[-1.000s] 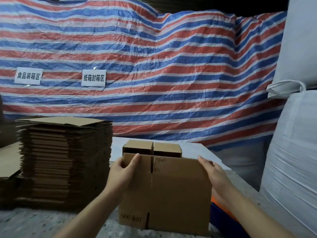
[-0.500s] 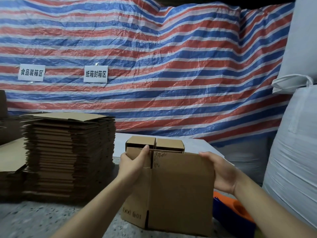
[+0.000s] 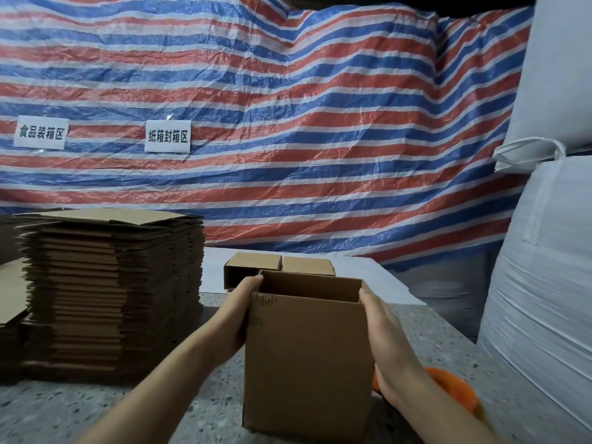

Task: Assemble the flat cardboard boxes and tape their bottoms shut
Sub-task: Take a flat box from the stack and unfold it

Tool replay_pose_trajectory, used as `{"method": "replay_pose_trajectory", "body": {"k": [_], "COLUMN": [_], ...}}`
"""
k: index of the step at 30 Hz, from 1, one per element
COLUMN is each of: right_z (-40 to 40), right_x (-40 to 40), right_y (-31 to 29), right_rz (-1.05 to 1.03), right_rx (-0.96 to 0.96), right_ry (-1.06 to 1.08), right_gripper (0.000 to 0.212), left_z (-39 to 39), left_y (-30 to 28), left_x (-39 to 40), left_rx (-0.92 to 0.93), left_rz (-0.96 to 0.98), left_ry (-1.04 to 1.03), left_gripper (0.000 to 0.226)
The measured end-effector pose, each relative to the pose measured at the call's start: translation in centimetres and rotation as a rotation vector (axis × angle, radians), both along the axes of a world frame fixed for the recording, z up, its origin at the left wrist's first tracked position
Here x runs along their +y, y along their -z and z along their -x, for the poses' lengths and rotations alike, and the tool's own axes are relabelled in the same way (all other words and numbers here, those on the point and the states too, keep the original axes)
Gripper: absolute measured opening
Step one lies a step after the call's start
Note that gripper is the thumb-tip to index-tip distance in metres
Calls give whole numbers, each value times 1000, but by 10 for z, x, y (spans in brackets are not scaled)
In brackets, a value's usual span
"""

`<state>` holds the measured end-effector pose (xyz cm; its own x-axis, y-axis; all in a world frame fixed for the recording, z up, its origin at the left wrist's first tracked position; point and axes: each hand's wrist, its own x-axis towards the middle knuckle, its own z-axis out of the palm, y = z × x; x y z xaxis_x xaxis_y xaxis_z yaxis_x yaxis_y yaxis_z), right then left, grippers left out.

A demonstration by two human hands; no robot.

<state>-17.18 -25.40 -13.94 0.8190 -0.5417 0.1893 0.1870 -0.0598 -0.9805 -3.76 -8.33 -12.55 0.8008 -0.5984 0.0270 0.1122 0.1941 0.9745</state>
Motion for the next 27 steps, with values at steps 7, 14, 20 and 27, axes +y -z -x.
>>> {"method": "replay_pose_trajectory", "body": {"k": [7,14,20,27], "right_z": [-2,-13,-22,-22], "right_x": [-30,-22,-23,-24], "right_y": [0,13,19,24], "right_rz": [-250,-311,-385,-384], "right_rx": [-5,-14,-104,-159], "right_ry": [5,-59,-71,-99], "right_gripper": [51,67,66,66], "left_z": [-3,4,6,12], "left_y": [-3,1,8,11], "left_x": [1,-2,4,8], "left_rx": [30,29,-20,19], "left_rz": [0,13,50,96], "left_ry": [-57,-41,-9,-7], "left_gripper": [40,50,49,31]}}
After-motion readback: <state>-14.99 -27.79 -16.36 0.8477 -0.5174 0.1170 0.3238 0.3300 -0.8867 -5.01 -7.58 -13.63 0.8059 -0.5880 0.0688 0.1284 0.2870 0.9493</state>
